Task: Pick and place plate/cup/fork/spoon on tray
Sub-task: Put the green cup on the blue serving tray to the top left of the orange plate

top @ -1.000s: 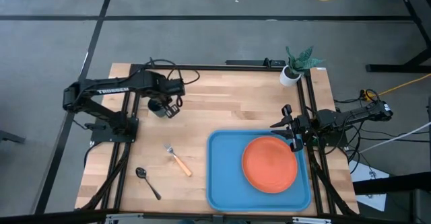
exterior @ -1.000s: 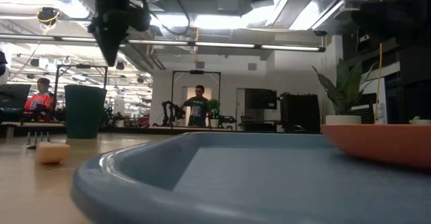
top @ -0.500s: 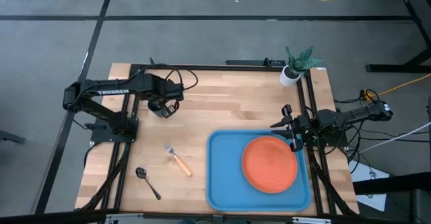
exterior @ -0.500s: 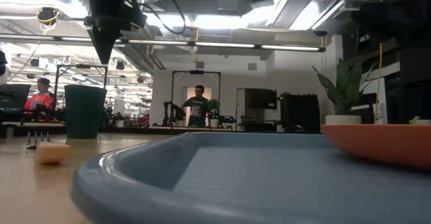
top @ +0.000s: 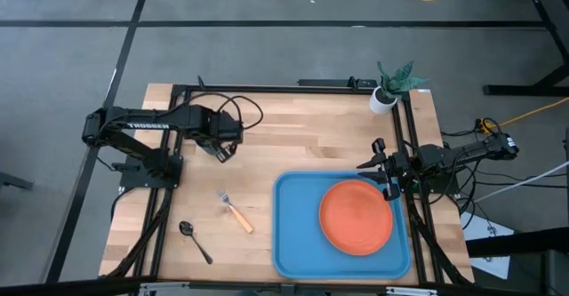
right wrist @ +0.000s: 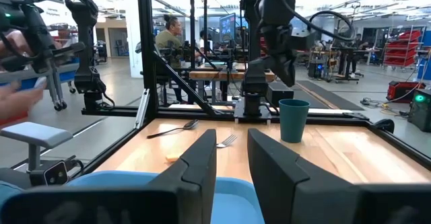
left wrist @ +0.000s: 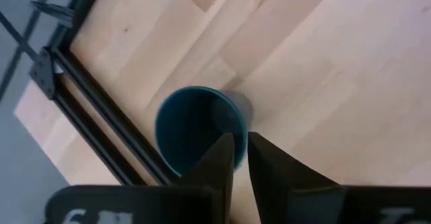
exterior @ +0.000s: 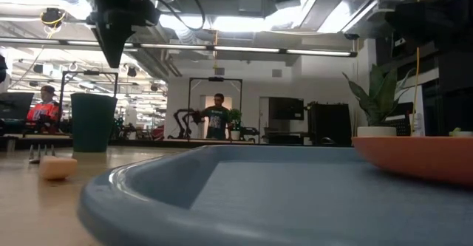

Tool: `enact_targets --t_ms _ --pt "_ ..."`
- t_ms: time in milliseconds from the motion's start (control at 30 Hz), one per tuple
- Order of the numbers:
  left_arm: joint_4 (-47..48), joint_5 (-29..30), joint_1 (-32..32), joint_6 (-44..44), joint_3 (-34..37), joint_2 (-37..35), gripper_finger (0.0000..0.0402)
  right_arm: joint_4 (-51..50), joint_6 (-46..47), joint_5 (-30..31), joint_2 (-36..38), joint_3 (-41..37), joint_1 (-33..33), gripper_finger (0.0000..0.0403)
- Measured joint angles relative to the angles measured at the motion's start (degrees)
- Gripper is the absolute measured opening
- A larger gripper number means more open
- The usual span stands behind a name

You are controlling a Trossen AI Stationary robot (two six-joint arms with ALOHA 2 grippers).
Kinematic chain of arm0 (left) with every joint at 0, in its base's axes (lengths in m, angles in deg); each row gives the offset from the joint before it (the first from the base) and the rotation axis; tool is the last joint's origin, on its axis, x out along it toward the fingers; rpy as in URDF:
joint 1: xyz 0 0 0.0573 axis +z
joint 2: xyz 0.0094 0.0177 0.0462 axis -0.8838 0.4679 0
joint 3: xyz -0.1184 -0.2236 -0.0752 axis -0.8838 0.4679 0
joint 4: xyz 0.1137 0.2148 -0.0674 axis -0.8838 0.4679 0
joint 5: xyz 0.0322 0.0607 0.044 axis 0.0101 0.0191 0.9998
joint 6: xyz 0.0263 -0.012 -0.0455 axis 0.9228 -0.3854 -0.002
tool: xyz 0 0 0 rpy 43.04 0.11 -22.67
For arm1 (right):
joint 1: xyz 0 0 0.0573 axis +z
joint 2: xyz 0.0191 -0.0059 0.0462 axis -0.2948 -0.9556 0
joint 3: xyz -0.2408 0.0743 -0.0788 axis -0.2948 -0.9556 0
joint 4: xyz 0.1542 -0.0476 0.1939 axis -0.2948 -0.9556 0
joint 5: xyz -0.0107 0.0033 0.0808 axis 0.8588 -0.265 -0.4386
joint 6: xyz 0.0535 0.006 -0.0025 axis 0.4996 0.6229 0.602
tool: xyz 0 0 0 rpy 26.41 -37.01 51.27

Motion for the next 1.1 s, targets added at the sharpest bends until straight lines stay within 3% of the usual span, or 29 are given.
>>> enact_targets --t_ms 467,667,900,1100 --pt "-6.5 -2.1 -1.6 0.1 0.0 0.0 0.0043 0.0 0.0 0.0 0.0 0.0 0.0 0.0090" --pt "-10.4 -4.2 -1.7 4.7 0.0 0.0 0.0076 0.0 0.0 0.0 0.0 0.0 0.0 0.0090" --pt "-8.0 -3.3 -2.9 -0.4 0.0 0.0 0.0130 0.0 -0.1 0.0 0.0 0.0 0.0 0.0090" --pt "-3.4 0.5 -3.4 -5.1 0.0 0.0 0.0145 0.0 0.0 0.0 0.0 0.0 0.0 0.0090"
